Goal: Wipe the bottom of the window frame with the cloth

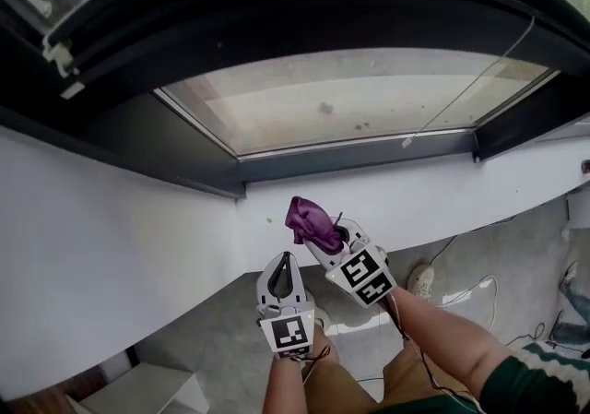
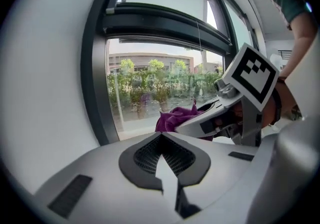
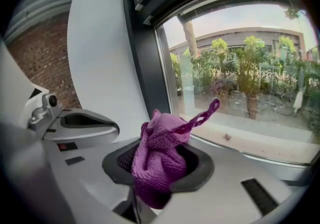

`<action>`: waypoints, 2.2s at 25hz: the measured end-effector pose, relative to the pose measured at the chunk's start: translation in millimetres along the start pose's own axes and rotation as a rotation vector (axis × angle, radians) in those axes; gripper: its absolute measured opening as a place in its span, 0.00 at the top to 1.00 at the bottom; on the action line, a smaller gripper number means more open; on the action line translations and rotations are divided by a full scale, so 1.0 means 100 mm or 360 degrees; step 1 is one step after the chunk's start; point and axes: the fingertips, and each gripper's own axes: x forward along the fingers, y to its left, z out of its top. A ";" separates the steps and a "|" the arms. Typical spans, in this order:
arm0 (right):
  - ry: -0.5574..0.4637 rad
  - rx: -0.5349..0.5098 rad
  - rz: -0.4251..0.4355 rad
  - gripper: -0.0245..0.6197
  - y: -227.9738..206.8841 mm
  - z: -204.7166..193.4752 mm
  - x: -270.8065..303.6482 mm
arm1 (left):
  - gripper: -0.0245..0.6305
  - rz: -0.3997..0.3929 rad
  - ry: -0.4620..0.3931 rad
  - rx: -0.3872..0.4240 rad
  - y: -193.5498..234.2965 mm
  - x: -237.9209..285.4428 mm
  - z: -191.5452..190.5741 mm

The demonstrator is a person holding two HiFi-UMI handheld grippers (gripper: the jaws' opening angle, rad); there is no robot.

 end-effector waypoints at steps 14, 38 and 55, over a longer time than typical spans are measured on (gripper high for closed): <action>-0.0254 -0.0076 -0.0164 0.74 -0.16 1.08 -2.20 | 0.96 -0.0211 -0.0197 0.0032 -0.98 -0.52 1.82; -0.0755 -0.0194 -0.0444 0.74 -0.33 2.28 -4.21 | 0.96 -0.0643 -0.0556 0.0328 -2.04 -1.52 4.02; -0.0806 -0.0183 -0.0461 0.74 -0.22 2.13 -4.51 | 0.96 -0.0634 -0.0594 0.0503 -2.14 -1.63 3.99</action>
